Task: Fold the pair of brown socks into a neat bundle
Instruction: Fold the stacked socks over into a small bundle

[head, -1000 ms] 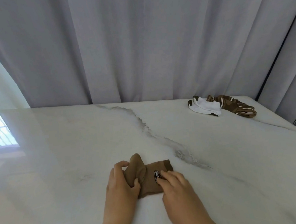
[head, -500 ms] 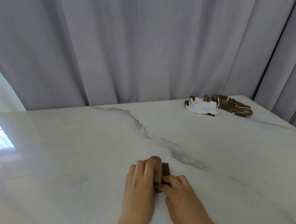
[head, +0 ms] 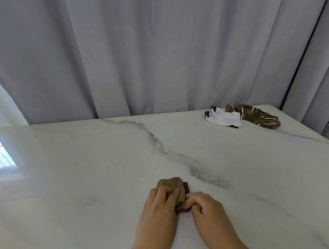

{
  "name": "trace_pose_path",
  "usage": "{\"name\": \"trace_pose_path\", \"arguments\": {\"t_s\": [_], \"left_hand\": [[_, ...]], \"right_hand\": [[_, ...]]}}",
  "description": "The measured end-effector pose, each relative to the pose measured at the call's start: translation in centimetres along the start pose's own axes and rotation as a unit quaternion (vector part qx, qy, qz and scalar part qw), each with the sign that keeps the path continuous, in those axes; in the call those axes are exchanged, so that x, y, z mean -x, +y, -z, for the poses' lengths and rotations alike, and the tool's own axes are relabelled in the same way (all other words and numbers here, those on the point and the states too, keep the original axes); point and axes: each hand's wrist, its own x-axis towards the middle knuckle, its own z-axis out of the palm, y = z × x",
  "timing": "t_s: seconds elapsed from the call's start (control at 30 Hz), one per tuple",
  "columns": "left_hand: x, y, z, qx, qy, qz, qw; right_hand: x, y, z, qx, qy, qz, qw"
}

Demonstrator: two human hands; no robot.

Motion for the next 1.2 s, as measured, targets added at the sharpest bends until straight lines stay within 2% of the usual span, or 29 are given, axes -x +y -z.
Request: {"name": "trace_pose_path", "arguments": {"t_s": [0.13,0.33,0.43,0.77,1.1,1.2], "left_hand": [[0.0,0.4,0.0,-0.064,-0.040,-0.002,0.997],[0.1,0.8,0.5,-0.049,-0.057,0.019,0.997],[0.2,0.4,-0.1,-0.037,-0.067,0.021,0.997],[0.8,0.3,-1.2,-0.017,-0.057,0.030,0.998],[0.8,0.7,-0.8,-0.015,-0.040,0.022,0.999],[0.5,0.2,-0.4,0.048,-0.020,0.019,0.998]], "right_hand": [[-1.7,-0.3,0.9,-0.108,0.016,-0.127,0.986],[-4.1,-1.6,1.9,-0.239,-0.085,-0.247,0.935],[-4.9,-1.8,2.1,-0.271,-0.109,-0.283,0.913],[-5.5,-2.2,1.8,-0.169,-0.152,-0.240,0.944],[-5.4,-2.2,1.3,-0.107,-0.122,-0.203,0.966],[-5.3,-2.2,1.3,-0.125,-0.115,-0.199,0.965]]}}
